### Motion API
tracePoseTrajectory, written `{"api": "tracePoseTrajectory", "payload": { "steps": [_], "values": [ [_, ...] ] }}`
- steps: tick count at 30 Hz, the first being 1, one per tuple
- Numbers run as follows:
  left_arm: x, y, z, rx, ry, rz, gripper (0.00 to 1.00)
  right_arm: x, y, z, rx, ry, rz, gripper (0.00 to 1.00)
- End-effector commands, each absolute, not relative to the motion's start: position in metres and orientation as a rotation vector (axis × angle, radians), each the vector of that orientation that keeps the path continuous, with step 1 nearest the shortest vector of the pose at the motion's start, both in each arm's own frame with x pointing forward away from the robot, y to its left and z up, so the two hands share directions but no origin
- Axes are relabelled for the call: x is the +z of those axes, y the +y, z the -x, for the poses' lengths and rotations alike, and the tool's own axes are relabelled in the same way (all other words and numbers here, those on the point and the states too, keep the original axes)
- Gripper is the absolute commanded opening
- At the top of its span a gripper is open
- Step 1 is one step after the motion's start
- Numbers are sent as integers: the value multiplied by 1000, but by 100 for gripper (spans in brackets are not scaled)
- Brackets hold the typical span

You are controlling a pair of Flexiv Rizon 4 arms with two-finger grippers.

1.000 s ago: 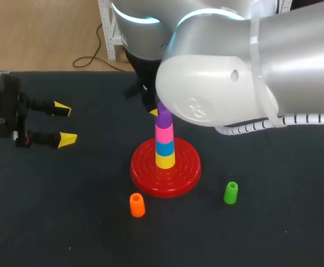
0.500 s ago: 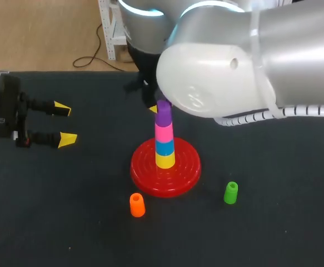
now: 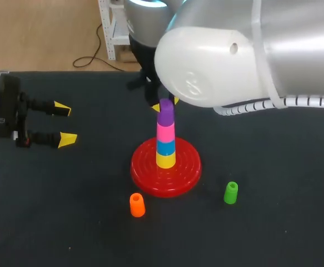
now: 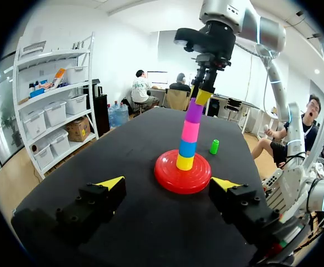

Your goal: Pick up and stack the cylinders on the red base in this order: pink,purple,orange,green

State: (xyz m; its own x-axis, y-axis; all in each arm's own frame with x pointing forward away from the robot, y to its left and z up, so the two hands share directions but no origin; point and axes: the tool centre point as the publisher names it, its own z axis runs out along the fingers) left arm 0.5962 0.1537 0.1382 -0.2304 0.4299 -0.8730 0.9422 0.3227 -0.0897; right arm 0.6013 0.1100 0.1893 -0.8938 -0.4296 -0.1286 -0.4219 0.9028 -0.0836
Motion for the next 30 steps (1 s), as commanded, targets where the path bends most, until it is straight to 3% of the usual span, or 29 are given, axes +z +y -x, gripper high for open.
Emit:
{"api": "tracePoseTrajectory", "payload": {
  "steps": [1,21,22,23,24,30],
  "values": [
    [137,154,-596,-829,1807,-1220,100,186,112,-605,-76,2942,661,0],
    [137,154,-596,-829,1807,-1220,100,172,113,-599,-79,2973,673,0],
    [137,154,-596,-829,1807,-1220,100,175,112,-599,-86,2965,664,8],
    [137,154,-596,-829,1807,-1220,100,180,112,-598,-85,2951,661,29],
    [137,154,-596,-829,1807,-1220,100,184,111,-596,-82,2942,661,100],
    [137,154,-596,-829,1807,-1220,100,214,113,-583,-93,2864,694,100]
  ]
}}
